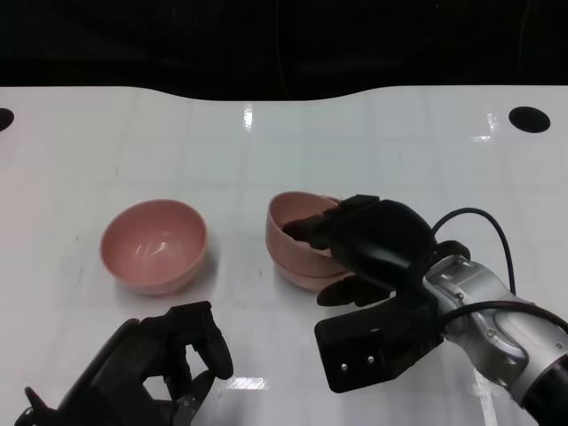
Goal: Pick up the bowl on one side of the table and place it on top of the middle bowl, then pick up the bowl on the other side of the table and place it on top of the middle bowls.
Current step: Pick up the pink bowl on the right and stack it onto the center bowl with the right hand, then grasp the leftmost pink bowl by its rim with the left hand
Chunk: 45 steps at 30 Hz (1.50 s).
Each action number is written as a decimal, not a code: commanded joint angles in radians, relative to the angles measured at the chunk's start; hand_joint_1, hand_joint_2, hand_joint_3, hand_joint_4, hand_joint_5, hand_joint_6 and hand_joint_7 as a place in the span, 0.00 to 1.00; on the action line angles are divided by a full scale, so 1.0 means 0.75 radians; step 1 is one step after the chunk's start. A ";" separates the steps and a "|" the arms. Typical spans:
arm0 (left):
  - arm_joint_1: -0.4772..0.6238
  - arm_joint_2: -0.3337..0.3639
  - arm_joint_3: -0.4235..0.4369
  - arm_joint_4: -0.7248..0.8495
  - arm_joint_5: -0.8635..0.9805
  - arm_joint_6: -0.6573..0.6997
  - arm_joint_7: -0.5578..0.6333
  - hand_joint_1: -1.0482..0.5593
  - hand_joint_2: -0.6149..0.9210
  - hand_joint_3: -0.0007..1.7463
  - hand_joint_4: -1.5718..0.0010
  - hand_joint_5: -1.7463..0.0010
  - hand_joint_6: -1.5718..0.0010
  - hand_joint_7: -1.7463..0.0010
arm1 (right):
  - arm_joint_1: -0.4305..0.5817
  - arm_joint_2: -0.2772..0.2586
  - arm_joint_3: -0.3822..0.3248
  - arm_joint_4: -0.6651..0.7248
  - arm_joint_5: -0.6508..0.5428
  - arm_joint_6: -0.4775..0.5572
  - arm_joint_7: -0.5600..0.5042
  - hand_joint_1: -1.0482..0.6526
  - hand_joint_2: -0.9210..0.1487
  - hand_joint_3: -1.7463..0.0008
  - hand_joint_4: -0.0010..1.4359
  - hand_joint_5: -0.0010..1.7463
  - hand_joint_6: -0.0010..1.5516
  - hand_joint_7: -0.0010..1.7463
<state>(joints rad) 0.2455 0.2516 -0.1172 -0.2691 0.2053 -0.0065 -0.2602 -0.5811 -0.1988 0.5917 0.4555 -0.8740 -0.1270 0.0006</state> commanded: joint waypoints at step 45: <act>-0.129 0.081 0.053 0.062 -0.021 0.147 -0.019 0.45 1.00 0.23 0.53 0.00 0.63 0.15 | 0.590 -0.188 -0.423 -0.548 0.301 -0.467 -0.341 0.46 0.00 0.95 0.44 0.58 0.57 0.14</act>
<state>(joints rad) 0.1504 0.2908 -0.0845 -0.2262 0.1936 0.0989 -0.2639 -0.1564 -0.3249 0.2980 0.0635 -0.6720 -0.4682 -0.2527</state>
